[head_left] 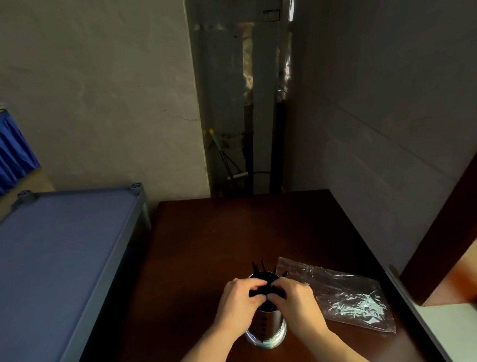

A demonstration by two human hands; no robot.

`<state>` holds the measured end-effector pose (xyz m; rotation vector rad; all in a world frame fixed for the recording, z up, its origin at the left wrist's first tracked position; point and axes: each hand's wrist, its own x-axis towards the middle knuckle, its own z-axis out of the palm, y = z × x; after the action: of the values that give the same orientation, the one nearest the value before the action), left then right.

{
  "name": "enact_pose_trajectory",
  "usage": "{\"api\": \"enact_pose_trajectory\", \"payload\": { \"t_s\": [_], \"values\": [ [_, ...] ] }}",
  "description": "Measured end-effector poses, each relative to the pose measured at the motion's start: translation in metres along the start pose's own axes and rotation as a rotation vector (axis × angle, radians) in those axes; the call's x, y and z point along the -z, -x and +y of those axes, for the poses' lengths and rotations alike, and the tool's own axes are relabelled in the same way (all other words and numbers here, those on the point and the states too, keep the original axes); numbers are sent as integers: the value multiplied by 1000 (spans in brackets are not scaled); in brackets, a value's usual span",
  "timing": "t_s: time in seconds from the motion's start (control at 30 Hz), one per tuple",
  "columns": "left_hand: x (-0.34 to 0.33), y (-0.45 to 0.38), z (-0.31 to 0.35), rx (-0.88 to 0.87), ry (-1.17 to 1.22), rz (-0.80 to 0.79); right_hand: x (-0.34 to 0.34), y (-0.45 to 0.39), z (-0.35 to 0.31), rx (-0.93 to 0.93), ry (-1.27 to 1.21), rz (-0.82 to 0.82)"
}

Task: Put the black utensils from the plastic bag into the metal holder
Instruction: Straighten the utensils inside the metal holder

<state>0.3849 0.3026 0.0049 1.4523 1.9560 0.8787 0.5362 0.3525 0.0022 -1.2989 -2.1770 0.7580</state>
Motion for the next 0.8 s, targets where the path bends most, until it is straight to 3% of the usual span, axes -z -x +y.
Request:
{"api": "enact_pose_trajectory", "payload": {
  "t_s": [0.3, 0.6, 0.8],
  "values": [
    [11, 0, 1, 36, 71, 36, 22, -7, -12, 67, 16, 77],
    [26, -2, 16, -71, 15, 143, 60, -11, -29, 165, 3, 87],
    [19, -5, 58, -217, 43, -88, 93, -16, -51, 213, 28, 83]
  ]
}}
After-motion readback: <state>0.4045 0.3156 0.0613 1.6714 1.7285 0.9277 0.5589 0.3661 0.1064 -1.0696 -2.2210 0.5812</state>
